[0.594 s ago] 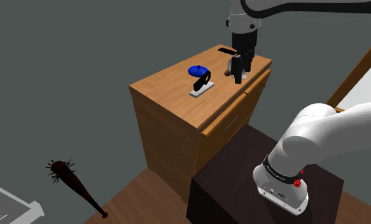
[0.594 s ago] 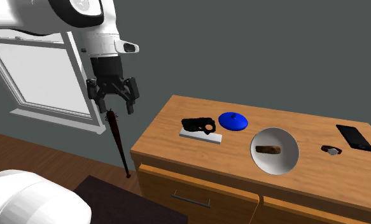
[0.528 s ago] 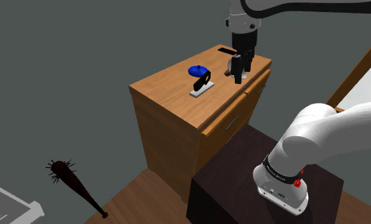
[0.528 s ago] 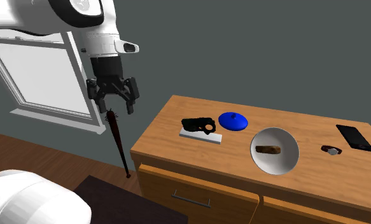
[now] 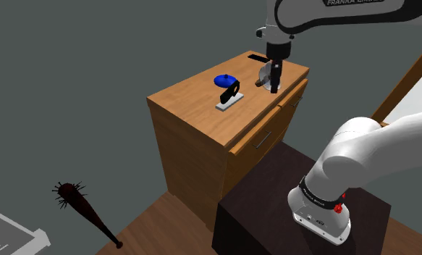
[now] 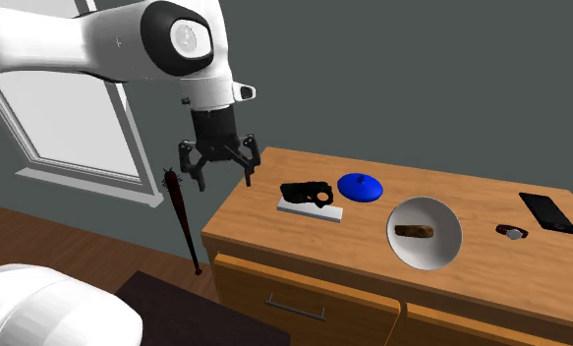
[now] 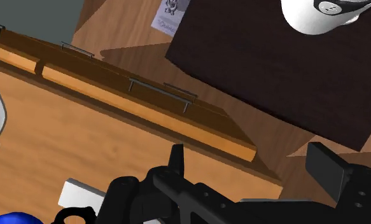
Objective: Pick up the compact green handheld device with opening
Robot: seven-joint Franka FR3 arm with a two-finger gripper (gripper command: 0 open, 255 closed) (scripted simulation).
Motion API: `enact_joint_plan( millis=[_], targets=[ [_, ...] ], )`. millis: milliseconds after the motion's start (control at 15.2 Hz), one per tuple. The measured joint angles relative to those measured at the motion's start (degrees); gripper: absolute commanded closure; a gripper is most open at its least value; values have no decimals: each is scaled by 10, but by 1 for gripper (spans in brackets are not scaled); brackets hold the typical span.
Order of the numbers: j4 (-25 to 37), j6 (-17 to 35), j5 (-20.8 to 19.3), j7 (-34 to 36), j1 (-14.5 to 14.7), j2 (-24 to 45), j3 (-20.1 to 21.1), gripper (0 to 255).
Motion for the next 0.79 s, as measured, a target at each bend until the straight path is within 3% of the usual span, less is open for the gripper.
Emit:
enact_joint_plan(
  millis=[396,792],
  targets=[
    [17,105,-32,-196,27,82,-98,0],
    [76,203,-3,-401,73,209,-184,0]
  ],
)
